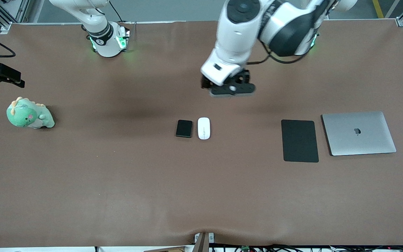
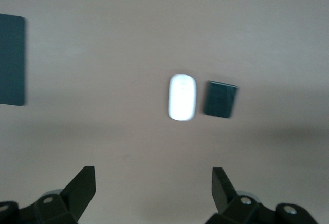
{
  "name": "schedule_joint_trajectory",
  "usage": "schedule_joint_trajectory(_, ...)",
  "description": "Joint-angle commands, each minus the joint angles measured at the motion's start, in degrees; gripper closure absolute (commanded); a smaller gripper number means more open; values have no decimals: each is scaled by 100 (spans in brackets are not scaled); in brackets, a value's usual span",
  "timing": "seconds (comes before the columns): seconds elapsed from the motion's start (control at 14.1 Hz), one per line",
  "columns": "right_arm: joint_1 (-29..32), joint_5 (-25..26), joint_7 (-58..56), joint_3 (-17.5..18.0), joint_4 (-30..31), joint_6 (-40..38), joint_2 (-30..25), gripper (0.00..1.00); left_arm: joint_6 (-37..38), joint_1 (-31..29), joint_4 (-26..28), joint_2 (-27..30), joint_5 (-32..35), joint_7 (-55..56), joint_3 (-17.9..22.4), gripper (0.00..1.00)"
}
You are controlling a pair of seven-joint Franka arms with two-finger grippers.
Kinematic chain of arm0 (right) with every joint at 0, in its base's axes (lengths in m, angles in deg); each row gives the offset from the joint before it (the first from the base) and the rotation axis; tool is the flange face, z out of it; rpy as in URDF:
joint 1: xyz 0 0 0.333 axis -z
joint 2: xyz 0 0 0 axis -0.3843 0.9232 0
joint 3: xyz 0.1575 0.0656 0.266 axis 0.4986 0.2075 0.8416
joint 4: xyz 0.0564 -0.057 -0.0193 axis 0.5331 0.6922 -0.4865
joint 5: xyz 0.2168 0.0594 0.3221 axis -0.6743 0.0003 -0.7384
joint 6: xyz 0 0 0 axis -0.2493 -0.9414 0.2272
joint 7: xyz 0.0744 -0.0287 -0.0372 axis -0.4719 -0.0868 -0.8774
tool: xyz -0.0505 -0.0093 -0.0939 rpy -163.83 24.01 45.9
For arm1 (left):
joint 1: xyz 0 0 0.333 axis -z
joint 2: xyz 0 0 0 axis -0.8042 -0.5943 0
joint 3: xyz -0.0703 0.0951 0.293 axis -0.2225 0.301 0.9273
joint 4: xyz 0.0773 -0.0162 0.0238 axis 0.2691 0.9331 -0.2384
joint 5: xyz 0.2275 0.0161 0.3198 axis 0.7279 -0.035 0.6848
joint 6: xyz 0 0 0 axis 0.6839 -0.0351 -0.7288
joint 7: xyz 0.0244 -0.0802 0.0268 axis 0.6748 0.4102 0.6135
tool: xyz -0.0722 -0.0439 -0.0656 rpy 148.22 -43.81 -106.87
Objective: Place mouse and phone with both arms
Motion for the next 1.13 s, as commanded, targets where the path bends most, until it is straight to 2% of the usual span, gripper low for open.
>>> schedule_joint_trajectory(0.0,15,29,-25,69,-23,2,152,0,-156,564,-230,-430,479,558,77,0)
schedule_joint_trajectory(0.28,41,-15,-17,77,-23,2,162,0,-594,654,-195,-1080,674,841,68,0)
schedule_joint_trajectory(0.57,-73,-6,-52,86,-14,-25,451,0,-1341,320,-2,-1625,797,482,77,0)
schedule_joint_trajectory(0.78,-91,3,-52,86,-5,-25,461,0,-1921,109,69,-2021,884,314,77,0)
schedule_joint_trajectory(1.06,-73,-15,-43,86,3,-7,522,0,-2441,82,69,-2496,990,314,77,0)
